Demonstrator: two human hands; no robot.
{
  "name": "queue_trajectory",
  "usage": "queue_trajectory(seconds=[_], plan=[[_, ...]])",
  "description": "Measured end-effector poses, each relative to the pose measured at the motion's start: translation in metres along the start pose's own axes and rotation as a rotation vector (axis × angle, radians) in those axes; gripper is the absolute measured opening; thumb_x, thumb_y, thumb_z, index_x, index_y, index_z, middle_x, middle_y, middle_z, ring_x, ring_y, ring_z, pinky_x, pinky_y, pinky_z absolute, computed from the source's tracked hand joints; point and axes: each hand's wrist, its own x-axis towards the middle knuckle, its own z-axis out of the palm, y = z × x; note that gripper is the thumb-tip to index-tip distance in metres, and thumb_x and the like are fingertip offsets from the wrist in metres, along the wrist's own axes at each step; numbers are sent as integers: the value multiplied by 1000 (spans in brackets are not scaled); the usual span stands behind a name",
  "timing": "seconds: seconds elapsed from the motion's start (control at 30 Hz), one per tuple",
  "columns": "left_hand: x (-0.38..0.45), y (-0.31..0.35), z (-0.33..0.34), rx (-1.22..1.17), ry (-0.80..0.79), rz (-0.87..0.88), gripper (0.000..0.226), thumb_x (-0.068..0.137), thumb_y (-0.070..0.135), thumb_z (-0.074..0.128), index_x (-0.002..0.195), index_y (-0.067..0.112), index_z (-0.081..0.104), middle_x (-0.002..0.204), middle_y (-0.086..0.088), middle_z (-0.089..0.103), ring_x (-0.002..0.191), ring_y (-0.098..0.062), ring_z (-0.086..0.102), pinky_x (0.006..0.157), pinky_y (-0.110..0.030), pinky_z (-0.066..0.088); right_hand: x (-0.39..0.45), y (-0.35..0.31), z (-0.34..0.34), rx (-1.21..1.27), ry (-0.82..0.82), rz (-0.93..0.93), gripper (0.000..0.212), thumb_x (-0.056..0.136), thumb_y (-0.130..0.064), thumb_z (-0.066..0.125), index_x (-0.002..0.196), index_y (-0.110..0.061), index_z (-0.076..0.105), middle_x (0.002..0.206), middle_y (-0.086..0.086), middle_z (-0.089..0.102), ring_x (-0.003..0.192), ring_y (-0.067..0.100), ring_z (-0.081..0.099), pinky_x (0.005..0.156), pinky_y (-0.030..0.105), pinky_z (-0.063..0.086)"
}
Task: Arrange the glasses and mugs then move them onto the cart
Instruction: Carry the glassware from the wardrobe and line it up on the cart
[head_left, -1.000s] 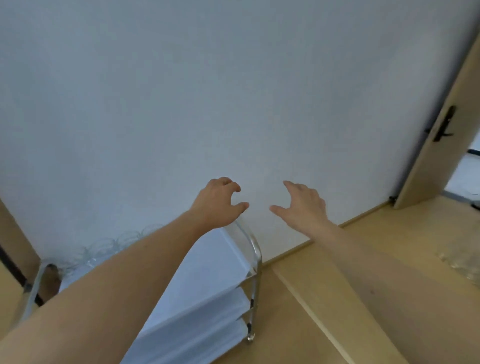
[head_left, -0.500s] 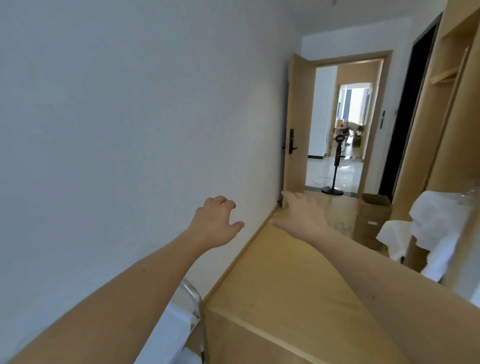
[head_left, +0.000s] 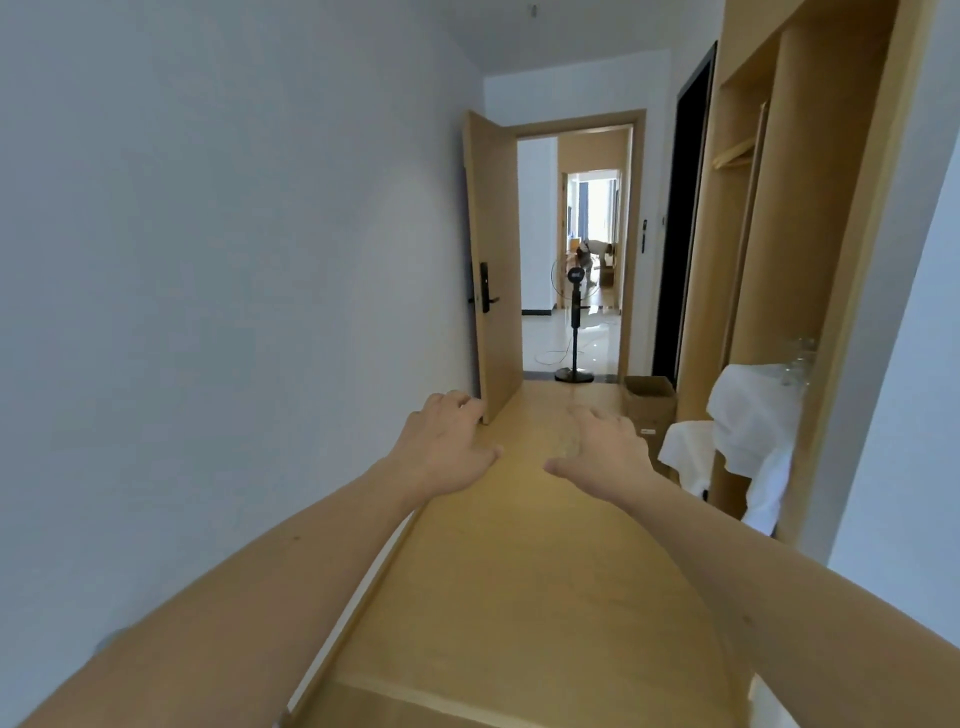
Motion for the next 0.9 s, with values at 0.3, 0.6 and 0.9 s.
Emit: queue_trajectory(seconds=[0.3,0.6,0.9], plan=[[133,41,48,-23,-3,28,61,93,52,59,144,18,48,147,-3,45,136,-26,39,107,-45,42,105,76,-10,2,9,38,83,83,-57,70,151,-22,37,152,6,43,138,33,37,108,49,39],[228,69,93,-35,-69,118,61,93,49,61,141,16,48,139,-3,48,128,-27,44,102,-44,45,179,135,-5,-2,2,101,89,82,-57,71,154,-22,33,150,7,44,135,34,40,104,48,43],[328,46,127,-54,-65,270,65,96,48,58,149,16,41,149,-6,44,136,-26,38,107,-42,41,263,145,24,-9,25,170,87,74,-62,72,147,-28,40,146,1,49,131,29,45,103,52,44]])
